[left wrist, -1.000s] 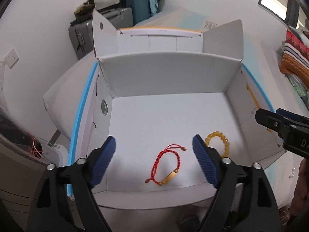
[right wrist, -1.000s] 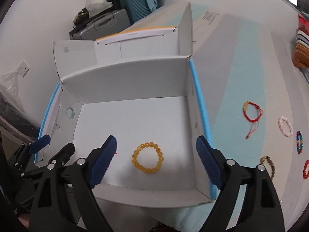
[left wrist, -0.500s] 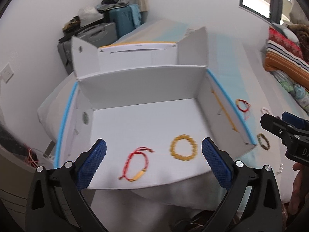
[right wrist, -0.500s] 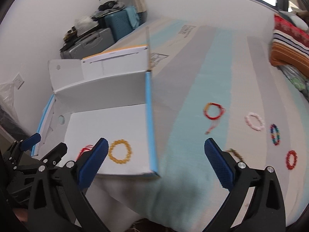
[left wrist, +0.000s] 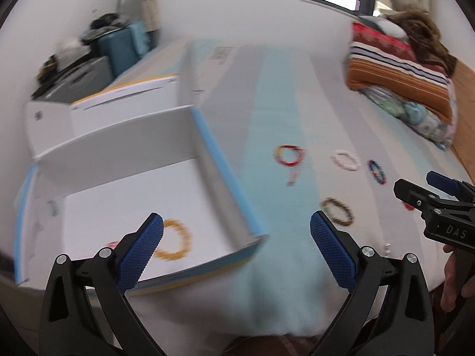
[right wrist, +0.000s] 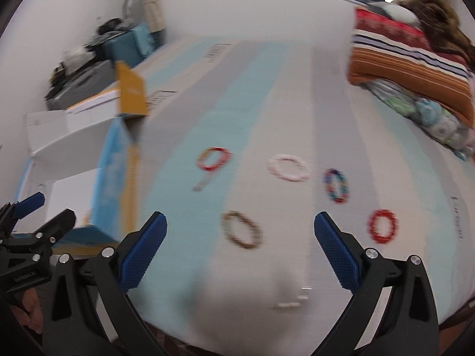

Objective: Organize jewelry
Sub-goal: 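Move both tools back over the remaining bracelets on the bed, then grasp the wooden bead bracelet with left gripper while right grasps red bead bracelet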

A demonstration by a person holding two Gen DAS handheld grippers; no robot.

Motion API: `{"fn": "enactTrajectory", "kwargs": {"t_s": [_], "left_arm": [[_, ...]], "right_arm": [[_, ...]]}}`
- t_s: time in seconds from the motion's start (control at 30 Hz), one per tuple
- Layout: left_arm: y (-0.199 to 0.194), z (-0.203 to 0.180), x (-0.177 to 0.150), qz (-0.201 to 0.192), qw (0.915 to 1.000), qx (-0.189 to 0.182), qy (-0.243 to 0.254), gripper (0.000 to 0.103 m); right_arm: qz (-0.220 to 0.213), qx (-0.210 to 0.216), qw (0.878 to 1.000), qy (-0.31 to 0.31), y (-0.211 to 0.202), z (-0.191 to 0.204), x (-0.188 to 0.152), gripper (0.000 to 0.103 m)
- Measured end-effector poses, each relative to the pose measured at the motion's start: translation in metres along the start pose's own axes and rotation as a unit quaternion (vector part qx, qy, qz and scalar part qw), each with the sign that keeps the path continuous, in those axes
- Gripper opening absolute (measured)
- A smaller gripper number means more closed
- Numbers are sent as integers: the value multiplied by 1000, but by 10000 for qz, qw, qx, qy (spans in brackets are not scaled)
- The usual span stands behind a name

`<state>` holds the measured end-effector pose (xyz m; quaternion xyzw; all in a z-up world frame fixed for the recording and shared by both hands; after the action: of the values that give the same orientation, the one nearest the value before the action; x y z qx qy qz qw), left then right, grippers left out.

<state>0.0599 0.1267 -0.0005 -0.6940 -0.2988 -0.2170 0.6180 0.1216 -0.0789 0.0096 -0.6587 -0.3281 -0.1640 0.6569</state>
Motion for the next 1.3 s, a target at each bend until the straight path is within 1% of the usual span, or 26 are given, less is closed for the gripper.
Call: {"fn": "enactTrajectory", "kwargs": {"t_s": [0.1, 0.23, 0.3, 0.37, 0.47, 0.53, 0.8, 0.97, 1.1, 1.17, 1.27, 1.3], "left_arm": [[24, -33, 2, 96, 9996, -120, 223, 97], [57, -71, 5, 203, 9985, -365, 365, 97], [72, -83, 4, 241, 9978, -419, 450, 97], [88, -95, 4, 281, 9971, -468, 527, 97], [112, -105, 0, 414, 9962, -383, 663, 97], [129, -107, -3, 493, 9959, -299, 701, 97], [178, -110, -8, 705, 9949, -252, 669, 97], [197, -108, -12, 820, 9943, -176, 656, 97], [211, -104, -18, 926, 9941, -155, 541, 97], [213, -104, -18, 882, 9945, -126, 542, 97], [215, -102, -20, 849, 9951, -134, 498, 98], [215, -101, -20, 835, 9952, -151, 481, 96]], "right_arm": [[11, -397, 9991, 169, 12, -50, -5, 96], [131, -690, 9967, 398, 32, -103, -14, 96], [219, -820, 9951, 506, 46, -129, -19, 96], [279, -884, 9940, 579, 57, -144, -24, 96], [420, -925, 9926, 660, 78, -165, -34, 96], [500, -922, 9921, 681, 90, -172, -39, 96], [772, -973, 9898, 704, 131, -197, -50, 95], [811, -967, 9901, 618, 149, -198, -51, 95], [830, -892, 9907, 599, 161, -195, -53, 96], [834, -879, 9909, 587, 164, -193, -54, 95], [914, -782, 9910, 583, 172, -191, -58, 88], [971, -731, 9908, 598, 175, -191, -59, 83]]}}
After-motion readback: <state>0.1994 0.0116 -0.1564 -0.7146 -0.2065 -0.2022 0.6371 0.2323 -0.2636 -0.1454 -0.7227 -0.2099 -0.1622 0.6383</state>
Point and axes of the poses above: each gripper's, at about its wrist camera, not at the fingertips, and y roughly the way its jaws point, z to its left, x to its top, the point moved 4 cm from there along y, roughly the way its jaws point, and after that the axes turned 8 degrees about -x, right-handed, at the moved point
